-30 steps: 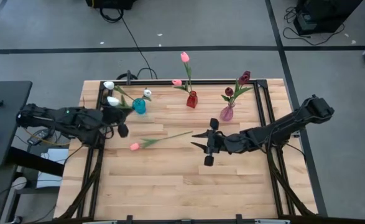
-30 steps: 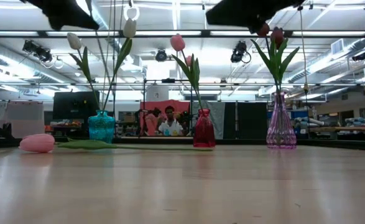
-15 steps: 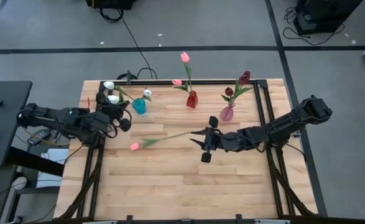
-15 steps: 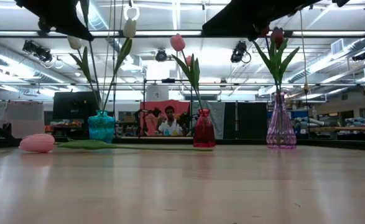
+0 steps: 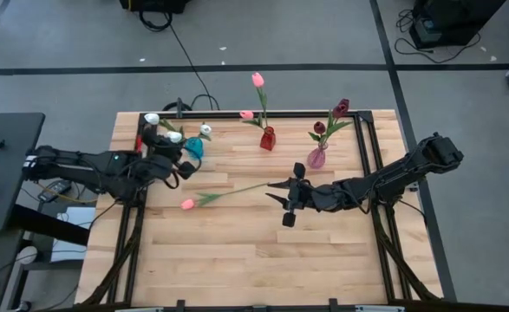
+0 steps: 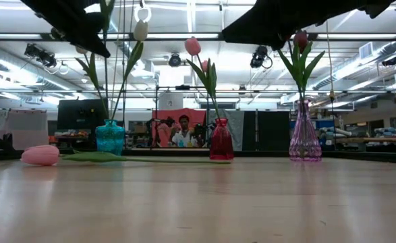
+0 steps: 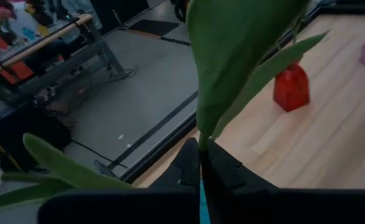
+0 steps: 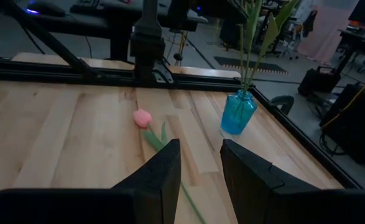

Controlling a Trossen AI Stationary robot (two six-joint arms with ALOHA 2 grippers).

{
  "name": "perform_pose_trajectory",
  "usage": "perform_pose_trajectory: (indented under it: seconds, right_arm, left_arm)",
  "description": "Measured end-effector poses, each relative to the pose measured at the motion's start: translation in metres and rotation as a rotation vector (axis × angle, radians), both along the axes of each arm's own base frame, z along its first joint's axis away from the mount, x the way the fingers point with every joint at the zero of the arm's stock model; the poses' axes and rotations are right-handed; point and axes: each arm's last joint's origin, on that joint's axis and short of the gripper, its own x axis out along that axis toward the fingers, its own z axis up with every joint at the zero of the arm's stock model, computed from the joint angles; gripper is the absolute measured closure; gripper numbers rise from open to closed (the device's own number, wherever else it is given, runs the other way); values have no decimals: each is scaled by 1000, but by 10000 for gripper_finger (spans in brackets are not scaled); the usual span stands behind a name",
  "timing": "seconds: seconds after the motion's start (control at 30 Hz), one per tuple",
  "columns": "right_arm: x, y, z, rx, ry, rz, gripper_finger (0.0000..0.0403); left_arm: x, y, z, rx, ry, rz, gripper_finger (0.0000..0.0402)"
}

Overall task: Sort flowers into vase by color
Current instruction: Put the white flower into the blue vase

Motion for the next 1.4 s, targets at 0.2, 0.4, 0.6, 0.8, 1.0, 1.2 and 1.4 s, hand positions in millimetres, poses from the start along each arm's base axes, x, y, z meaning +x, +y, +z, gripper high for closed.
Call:
perform_pose_trajectory:
  seconds: [0.2,0.4,0.6,0.8,1.0,1.2,1.4]
  right_arm:
    - [0,0,0,-1,1,-1,275]
    - [0,0,0,-1,2,0,275]
    - [0,0,0,-4,3,4,275]
    - [0,0,0,-5,4,5,275]
    - [0,0,-1,-8,9,6,275]
    - [0,0,-1,-9,12,6,275]
    - [0,-1,-1,-8,10,3,275]
  left_arm:
    - [9,8,-3,-15,17,11,396]
    - [10,15,-5,-71,9,-3,396]
    - [14,29,-30,-132,-29,-45,396]
    - [14,49,-47,-190,-90,-73,396]
    - [10,63,-63,-252,-155,-107,396]
    - [13,60,-70,-278,-159,-272,395]
    - [16,55,-69,-285,-154,-366,382]
